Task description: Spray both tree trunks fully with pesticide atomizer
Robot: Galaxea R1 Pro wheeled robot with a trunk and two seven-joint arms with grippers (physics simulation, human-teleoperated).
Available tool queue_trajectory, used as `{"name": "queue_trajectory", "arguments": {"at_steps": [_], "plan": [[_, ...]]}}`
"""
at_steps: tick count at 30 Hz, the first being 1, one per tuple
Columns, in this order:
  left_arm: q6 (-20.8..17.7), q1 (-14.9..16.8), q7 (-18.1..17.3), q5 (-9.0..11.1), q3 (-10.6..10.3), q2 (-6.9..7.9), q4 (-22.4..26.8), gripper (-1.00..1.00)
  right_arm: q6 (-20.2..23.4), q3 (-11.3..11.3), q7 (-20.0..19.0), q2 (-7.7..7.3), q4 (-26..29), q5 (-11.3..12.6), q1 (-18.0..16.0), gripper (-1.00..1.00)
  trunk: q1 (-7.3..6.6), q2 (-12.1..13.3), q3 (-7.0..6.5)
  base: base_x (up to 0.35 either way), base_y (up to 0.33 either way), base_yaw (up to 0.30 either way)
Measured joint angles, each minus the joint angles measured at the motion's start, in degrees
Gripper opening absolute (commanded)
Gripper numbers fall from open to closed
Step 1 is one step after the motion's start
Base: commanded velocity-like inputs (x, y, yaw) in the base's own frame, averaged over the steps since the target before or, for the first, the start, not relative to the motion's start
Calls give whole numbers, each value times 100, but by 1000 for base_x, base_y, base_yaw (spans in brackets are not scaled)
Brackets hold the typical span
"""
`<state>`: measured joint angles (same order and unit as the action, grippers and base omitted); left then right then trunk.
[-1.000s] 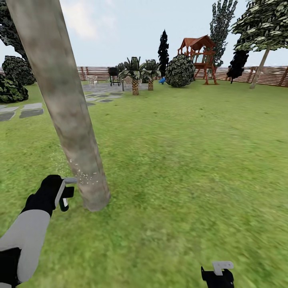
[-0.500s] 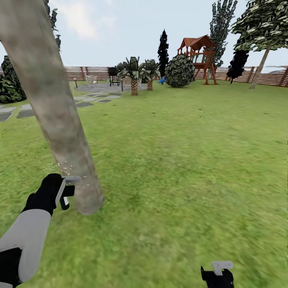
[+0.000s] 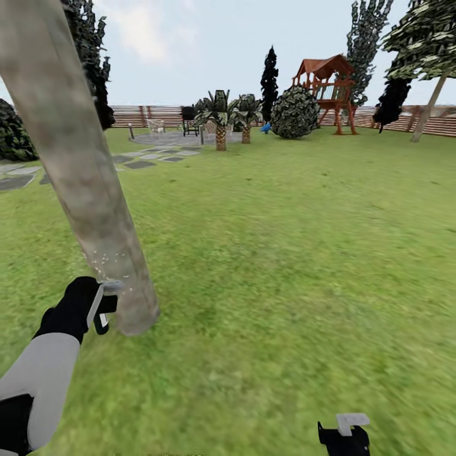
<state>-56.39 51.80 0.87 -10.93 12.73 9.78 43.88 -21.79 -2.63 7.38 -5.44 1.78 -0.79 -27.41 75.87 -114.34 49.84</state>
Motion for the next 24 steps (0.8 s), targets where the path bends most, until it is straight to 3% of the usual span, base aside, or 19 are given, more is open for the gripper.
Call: {"name": "queue_trajectory", "arguments": {"at_steps": [5, 24], "plan": [[4, -13, 3, 2, 1, 6, -8, -100, 0, 0, -1, 0, 0, 0, 0, 100, -1, 0, 0, 85, -275, 260], [35, -16, 25, -27, 34, 26, -76, -100, 0, 0, -1, -8, 2, 0, 2, 100, 0, 0, 0, 131, -263, 8]]}}
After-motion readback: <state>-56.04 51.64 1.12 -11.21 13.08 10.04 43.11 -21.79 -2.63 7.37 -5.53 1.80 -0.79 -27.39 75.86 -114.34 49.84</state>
